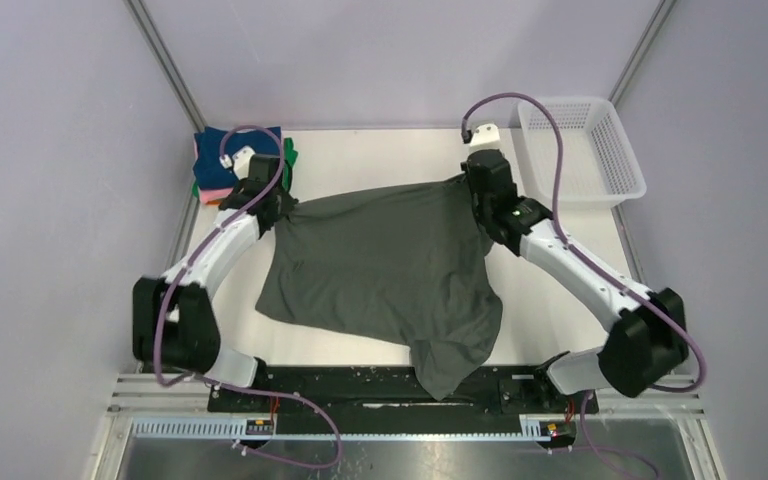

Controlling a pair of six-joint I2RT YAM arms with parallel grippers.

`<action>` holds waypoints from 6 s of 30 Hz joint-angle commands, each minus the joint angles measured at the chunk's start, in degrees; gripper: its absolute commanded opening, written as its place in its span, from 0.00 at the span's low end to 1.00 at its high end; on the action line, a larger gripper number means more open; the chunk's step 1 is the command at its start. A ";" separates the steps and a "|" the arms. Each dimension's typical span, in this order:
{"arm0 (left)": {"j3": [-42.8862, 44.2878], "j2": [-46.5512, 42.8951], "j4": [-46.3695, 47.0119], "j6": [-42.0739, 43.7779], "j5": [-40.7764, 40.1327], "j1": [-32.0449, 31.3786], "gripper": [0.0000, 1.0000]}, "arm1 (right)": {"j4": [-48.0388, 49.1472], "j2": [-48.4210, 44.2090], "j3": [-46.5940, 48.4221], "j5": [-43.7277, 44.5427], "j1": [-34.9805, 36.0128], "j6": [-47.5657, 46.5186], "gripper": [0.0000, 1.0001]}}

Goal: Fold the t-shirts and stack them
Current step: Flatten out the tshirt

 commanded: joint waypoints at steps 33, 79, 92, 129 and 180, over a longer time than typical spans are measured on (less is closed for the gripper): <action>-4.85 4.09 9.39 0.04 18.97 -2.57 0.99 | -5.84 5.48 -8.73 -42.48 -9.75 36.21 0.99; -29.80 -29.67 -16.43 -13.07 -1.76 -1.49 0.96 | -5.96 -16.41 -25.90 -33.61 -22.31 43.60 0.98; -34.80 -21.82 -7.79 -13.42 4.68 -1.49 0.64 | -5.13 -25.88 -31.25 -30.09 -22.37 44.80 0.98; -37.58 -30.28 -5.91 -11.28 6.41 -1.49 0.00 | -33.03 -24.35 -34.92 -30.38 15.99 49.39 0.79; 14.14 -46.64 -12.10 -1.82 15.66 -1.76 0.00 | -29.49 -42.78 14.47 -0.62 17.12 15.75 0.00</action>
